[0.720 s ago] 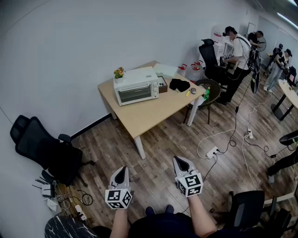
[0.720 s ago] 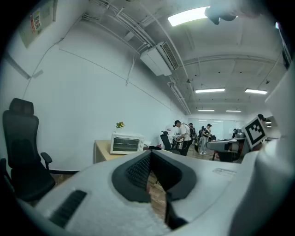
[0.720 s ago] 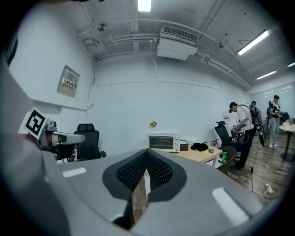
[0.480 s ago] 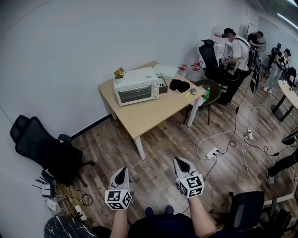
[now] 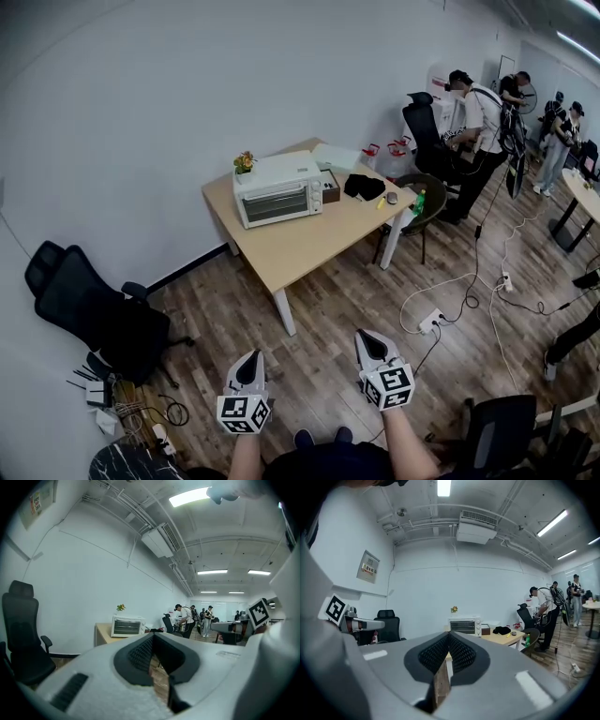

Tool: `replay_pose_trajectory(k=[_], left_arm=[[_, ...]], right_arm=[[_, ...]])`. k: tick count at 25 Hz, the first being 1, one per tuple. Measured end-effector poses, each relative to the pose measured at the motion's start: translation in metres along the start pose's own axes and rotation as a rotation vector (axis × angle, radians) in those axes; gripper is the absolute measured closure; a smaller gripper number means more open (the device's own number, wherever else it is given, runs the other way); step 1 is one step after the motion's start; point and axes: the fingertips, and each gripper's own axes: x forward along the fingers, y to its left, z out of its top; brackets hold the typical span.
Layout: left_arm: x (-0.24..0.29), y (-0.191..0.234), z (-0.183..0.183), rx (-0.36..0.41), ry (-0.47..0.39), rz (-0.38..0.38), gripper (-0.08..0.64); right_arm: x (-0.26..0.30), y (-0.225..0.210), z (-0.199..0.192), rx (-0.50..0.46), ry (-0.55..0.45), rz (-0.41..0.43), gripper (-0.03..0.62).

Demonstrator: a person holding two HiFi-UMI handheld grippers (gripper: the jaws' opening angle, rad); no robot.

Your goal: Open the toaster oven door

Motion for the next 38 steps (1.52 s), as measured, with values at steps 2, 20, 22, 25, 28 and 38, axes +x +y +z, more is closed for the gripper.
replay_pose_trajectory(k=[2, 20, 22, 25, 28, 38], left_arm=[[0.0, 0.001, 0.0, -0.001, 0.002, 0.006, 0.563], [0.008, -0.048, 0.001, 0.033, -0.041, 0.068, 0.565], [0.008, -0.053, -0.001, 0.042, -0.044, 0.078, 0.565], [0.011, -0.051, -0.001, 0.034, -0.048, 0.103, 0.565], [0.011, -0.052, -0.001, 0.015, -0.062, 0.124, 0.565], [0.049, -0.025, -0.002, -0.002, -0.079, 0.139, 0.565]], right_arm=[[0.0, -0.001, -0.001, 0.009, 0.002, 0.004, 0.58], [-0.021, -0.039, -0.013, 0.019, -0.007, 0.069, 0.58], [-0.022, -0.044, -0.016, 0.025, -0.008, 0.073, 0.58], [-0.017, -0.049, -0.02, 0.031, -0.001, 0.081, 0.58], [-0.014, -0.052, -0.022, 0.031, 0.005, 0.096, 0.58], [0.028, -0.066, -0.02, 0.044, -0.013, 0.087, 0.58]])
